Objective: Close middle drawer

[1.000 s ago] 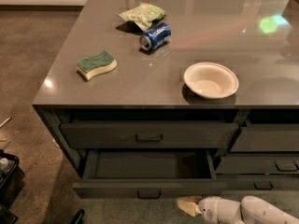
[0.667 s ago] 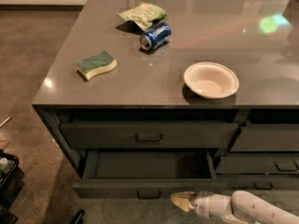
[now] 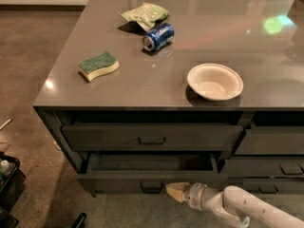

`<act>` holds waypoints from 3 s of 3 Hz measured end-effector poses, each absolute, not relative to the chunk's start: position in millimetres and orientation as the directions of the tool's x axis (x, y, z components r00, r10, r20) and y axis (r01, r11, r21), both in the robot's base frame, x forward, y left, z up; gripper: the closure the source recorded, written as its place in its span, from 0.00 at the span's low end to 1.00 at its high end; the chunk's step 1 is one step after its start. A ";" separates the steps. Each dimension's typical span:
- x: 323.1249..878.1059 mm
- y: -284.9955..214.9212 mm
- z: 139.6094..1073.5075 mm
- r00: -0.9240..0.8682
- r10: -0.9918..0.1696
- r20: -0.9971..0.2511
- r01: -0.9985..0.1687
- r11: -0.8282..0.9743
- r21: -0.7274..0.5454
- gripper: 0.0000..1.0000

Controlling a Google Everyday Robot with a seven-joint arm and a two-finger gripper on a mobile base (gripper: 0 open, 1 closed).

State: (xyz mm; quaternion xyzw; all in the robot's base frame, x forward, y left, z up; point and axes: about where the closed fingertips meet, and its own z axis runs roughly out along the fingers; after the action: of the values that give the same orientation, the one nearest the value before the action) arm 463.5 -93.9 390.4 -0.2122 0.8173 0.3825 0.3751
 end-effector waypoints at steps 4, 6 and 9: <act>490.3 -85.4 397.5 -0.601 -0.035 -0.798 -0.641 0.617 0.456 1.00; 433.4 -136.2 380.1 -0.782 -0.044 -0.621 -0.516 0.606 0.606 0.58; 433.7 -136.2 379.8 -0.781 -0.045 -0.622 -0.516 0.607 0.604 0.00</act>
Offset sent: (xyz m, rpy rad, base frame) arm 0.0877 0.0279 0.0162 0.0055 -0.1783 -0.0692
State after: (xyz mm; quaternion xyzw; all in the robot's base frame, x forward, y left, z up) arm 433.7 -136.2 379.8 -0.1652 0.8493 0.4115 0.2864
